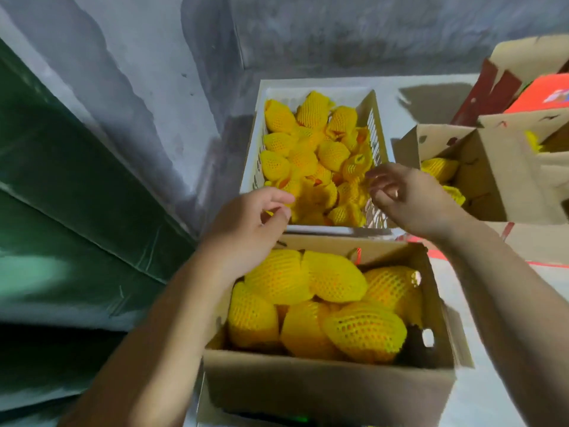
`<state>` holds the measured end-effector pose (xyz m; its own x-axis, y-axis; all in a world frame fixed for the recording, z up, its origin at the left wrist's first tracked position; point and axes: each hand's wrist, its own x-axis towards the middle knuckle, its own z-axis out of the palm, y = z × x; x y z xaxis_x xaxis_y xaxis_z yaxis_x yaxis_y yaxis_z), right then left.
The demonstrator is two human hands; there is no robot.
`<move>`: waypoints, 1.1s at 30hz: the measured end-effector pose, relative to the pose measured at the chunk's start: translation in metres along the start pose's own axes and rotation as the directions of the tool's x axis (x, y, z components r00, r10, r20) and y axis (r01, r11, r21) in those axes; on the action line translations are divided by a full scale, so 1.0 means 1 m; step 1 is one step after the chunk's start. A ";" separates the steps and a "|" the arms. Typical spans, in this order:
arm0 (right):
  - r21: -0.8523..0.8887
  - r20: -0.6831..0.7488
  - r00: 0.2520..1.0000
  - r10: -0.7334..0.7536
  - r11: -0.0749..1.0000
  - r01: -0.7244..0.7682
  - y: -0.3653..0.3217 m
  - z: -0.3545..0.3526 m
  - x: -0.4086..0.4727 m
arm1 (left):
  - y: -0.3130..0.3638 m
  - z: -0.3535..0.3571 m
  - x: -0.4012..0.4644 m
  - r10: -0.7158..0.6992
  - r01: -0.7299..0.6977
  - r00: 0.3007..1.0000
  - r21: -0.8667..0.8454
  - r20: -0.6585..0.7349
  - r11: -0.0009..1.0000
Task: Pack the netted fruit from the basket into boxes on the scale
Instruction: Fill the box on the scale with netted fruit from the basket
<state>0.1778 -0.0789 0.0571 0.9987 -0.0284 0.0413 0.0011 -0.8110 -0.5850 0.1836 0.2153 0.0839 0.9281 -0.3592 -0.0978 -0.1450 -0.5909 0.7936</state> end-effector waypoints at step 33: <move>-0.770 0.239 0.964 0.115 0.628 0.116 0.088 0.099 0.196 | -0.052 0.077 0.219 -0.407 0.423 0.905 0.368 -0.125 0.828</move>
<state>0.3786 -0.0981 -0.0669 0.9750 0.0188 -0.2214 0.0778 -0.9622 0.2609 0.3679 0.1121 -0.0251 0.9417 0.0062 -0.3364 0.1469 -0.9071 0.3945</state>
